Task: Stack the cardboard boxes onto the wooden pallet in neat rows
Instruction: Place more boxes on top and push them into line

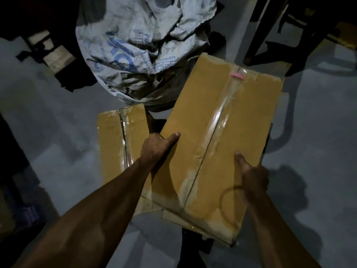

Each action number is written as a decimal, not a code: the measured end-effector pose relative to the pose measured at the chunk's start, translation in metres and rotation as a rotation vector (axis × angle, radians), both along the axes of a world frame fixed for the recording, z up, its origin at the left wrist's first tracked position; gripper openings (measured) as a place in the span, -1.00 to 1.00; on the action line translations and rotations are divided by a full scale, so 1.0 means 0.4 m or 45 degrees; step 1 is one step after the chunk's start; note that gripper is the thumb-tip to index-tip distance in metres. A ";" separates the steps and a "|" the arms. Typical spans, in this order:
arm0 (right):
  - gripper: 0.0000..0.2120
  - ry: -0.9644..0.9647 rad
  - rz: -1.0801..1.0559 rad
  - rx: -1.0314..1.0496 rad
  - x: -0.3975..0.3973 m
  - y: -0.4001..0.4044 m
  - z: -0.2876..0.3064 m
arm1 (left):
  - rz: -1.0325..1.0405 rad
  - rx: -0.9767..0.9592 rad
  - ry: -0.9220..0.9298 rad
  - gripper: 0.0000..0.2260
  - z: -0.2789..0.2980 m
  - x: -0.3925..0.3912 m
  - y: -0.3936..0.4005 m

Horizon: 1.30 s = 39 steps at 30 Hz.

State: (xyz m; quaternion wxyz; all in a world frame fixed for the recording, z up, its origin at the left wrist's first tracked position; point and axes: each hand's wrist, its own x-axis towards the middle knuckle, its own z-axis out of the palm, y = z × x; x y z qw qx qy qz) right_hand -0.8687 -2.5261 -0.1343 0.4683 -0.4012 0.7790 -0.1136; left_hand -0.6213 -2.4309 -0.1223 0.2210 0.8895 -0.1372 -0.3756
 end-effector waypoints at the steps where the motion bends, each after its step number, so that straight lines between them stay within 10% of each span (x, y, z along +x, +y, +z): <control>1: -0.26 0.008 0.031 0.007 -0.002 0.021 0.016 | 0.016 0.006 0.011 -0.40 0.013 -0.005 0.031; 7: -0.16 0.004 0.198 0.111 -0.011 0.195 0.138 | 0.140 0.075 -0.084 -0.23 0.121 -0.035 0.276; 17: -0.69 -0.150 0.601 0.020 0.036 0.578 0.477 | 0.520 0.063 -0.161 -0.40 0.426 -0.124 0.831; 28: -0.32 -0.096 1.053 -0.229 0.077 1.072 0.813 | 0.907 -0.096 -0.292 -0.31 0.760 -0.262 1.431; 39: -0.41 -0.170 1.317 -0.391 0.250 1.245 0.942 | 1.180 -0.135 -0.399 -0.48 0.911 -0.213 1.639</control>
